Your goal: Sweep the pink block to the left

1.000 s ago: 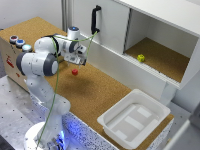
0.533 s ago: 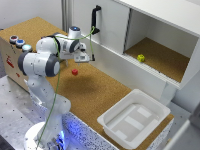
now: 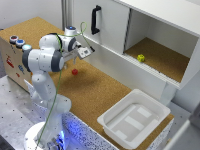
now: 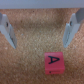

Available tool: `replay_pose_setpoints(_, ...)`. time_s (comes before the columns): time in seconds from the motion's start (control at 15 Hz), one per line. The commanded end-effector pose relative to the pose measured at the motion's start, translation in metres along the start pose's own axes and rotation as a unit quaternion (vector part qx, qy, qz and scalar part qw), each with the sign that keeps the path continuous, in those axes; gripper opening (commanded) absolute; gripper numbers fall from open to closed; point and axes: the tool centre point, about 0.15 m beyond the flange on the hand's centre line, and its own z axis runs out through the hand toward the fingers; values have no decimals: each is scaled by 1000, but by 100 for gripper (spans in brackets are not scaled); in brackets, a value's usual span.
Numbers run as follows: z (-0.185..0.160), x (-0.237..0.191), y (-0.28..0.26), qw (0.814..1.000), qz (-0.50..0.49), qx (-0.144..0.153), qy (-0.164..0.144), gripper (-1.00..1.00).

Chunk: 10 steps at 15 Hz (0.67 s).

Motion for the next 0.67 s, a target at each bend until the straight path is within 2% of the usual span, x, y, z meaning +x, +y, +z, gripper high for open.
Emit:
replay_pose_setpoints(0.0,30,-4,48,999,-7,36,-35,100)
replay_pose_setpoints(0.33,36,-17,58,999,18,42,-29,100)
replay_pose_setpoints(0.6,41,-21,45,998,26,49,-23,100)
